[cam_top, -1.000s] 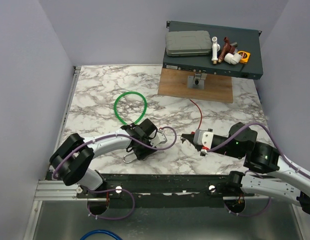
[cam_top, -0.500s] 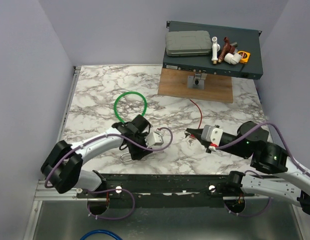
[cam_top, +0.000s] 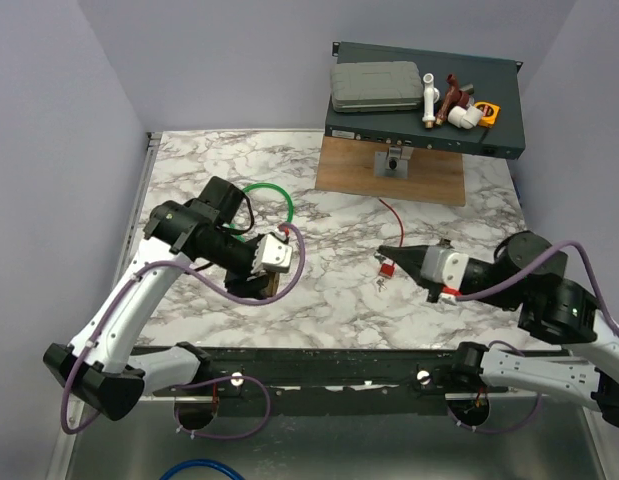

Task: Unlock with the key

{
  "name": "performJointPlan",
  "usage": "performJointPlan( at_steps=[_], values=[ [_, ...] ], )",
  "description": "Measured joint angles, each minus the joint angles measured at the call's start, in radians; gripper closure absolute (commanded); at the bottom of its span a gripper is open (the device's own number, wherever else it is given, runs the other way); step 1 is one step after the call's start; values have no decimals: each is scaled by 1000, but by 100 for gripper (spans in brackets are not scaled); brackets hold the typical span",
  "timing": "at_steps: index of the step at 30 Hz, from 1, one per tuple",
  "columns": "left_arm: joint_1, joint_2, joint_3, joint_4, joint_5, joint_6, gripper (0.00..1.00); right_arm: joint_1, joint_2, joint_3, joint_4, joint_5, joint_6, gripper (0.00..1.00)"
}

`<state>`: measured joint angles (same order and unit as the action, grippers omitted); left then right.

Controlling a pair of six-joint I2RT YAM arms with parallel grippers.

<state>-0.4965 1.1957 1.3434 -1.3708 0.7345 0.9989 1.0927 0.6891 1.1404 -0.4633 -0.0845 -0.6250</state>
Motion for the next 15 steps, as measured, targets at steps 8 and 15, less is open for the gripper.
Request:
performJointPlan(
  at_steps=[8, 15],
  values=[
    [-3, -122, 28, -163, 119, 191, 100, 0, 249, 94, -108, -198, -129, 99],
    [-3, -168, -87, -192, 188, 231, 100, 23, 332, 106, -173, -318, -204, 99]
  ],
)
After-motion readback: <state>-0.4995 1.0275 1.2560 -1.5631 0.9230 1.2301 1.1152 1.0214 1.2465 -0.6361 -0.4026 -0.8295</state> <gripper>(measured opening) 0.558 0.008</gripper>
